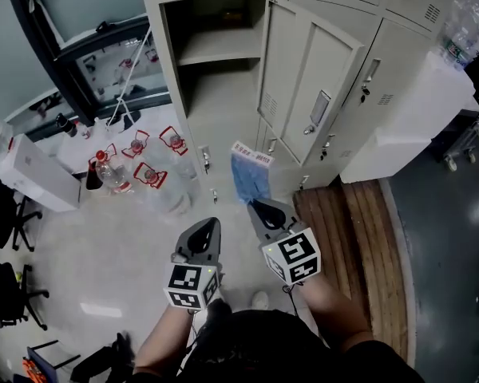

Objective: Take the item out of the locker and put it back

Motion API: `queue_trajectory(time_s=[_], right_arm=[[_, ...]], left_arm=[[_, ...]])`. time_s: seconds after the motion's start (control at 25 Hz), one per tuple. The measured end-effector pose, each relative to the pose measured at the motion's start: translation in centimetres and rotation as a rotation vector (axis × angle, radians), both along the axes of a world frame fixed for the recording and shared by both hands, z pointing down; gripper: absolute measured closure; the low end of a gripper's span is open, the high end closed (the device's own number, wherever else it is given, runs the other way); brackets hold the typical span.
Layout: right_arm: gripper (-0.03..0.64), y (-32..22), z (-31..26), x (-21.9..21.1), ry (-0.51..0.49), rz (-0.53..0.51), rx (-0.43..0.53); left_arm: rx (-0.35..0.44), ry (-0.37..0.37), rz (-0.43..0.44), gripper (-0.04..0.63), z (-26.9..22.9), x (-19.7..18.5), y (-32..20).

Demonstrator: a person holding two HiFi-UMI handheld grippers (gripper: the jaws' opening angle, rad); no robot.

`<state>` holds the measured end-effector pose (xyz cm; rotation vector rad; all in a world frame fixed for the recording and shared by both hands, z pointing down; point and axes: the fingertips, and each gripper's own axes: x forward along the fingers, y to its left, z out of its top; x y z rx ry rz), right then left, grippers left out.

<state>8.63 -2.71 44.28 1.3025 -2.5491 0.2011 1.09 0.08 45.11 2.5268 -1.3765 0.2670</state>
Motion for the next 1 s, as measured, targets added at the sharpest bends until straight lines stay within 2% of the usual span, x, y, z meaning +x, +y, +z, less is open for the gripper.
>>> queue_trajectory(time_s=[0.56,1.0], right_arm=[[0.600,4.7,-0.4,2.9,-0.023,-0.061,0.037],[0.600,6.6,-1.2,4.2,-0.027,-0.074,0.054]], left_arm=[[0.023,0.005,-0.053,0.591,0.0,3.6,5.2],[0.040,0.005,-0.065,0.591,-0.5,4.9,6.9]])
